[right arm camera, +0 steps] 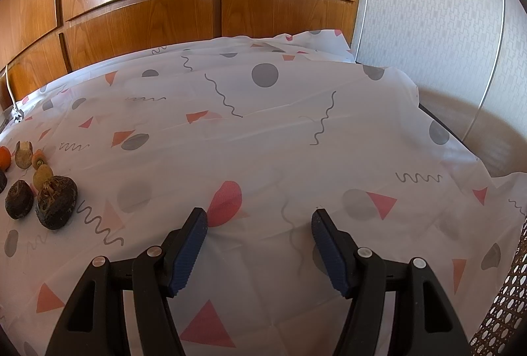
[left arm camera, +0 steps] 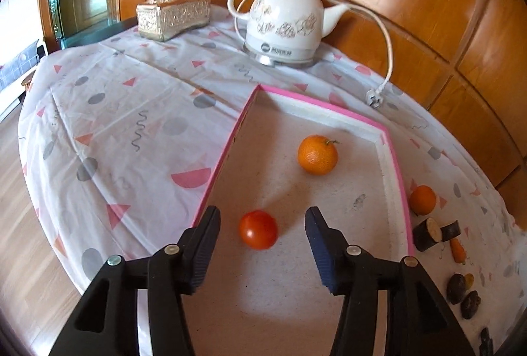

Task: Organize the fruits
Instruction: 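Carry the tomato into the pink tray and open the left gripper, then move the right gripper to the large dark brown root and grasp it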

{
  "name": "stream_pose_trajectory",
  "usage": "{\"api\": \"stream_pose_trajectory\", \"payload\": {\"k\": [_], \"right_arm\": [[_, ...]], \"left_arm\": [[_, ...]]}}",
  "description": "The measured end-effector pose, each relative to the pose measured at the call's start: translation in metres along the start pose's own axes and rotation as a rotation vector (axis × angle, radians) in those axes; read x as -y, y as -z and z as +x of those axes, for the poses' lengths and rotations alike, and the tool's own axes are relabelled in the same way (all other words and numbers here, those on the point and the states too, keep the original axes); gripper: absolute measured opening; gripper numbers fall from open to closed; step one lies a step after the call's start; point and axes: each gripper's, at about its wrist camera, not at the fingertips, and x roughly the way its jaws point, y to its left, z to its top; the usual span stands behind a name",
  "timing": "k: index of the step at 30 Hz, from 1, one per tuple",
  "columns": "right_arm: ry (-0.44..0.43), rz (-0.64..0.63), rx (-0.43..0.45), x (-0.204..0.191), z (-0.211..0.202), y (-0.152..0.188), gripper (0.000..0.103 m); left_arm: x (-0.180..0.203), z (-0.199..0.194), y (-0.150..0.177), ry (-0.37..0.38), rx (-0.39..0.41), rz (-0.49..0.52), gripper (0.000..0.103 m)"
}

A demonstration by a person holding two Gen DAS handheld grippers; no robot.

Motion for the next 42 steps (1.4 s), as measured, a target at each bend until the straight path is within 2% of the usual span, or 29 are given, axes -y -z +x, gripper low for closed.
{"api": "stream_pose_trajectory", "payload": {"k": [6,9,16,19,27,33,36,40,42], "right_arm": [[0.0,0.0,-0.008,0.0,0.0,-0.001,0.067],[0.0,0.002,-0.011,0.0,0.0,-0.002,0.067],[0.006,-0.01,-0.037,-0.002,0.001,-0.005,0.067],[0.001,-0.038,-0.068,-0.007,0.001,-0.011,0.067],[-0.212,-0.12,-0.082,-0.046,-0.018,-0.03,0.063],[-0.38,-0.271,-0.132,-0.096,-0.025,-0.032,0.062],[-0.393,-0.356,-0.157,-0.118,-0.021,-0.03,0.062],[-0.393,-0.378,-0.197,-0.132,-0.006,-0.031,0.062],[-0.392,-0.386,-0.21,-0.137,-0.002,-0.03,0.062]], "left_arm": [[0.008,-0.021,0.011,0.082,0.006,0.075,0.06],[0.018,-0.034,0.028,0.112,0.015,0.166,0.06],[0.028,-0.054,0.065,0.152,0.026,0.283,0.061],[0.028,-0.052,0.069,0.151,0.013,0.283,0.061],[0.023,-0.053,0.072,0.154,0.014,0.261,0.063],[0.013,-0.054,0.071,0.158,0.016,0.225,0.064],[0.01,-0.058,0.07,0.16,0.029,0.211,0.065],[0.002,-0.062,0.068,0.147,0.042,0.183,0.066],[-0.004,-0.062,0.068,0.125,0.044,0.154,0.071]]}}
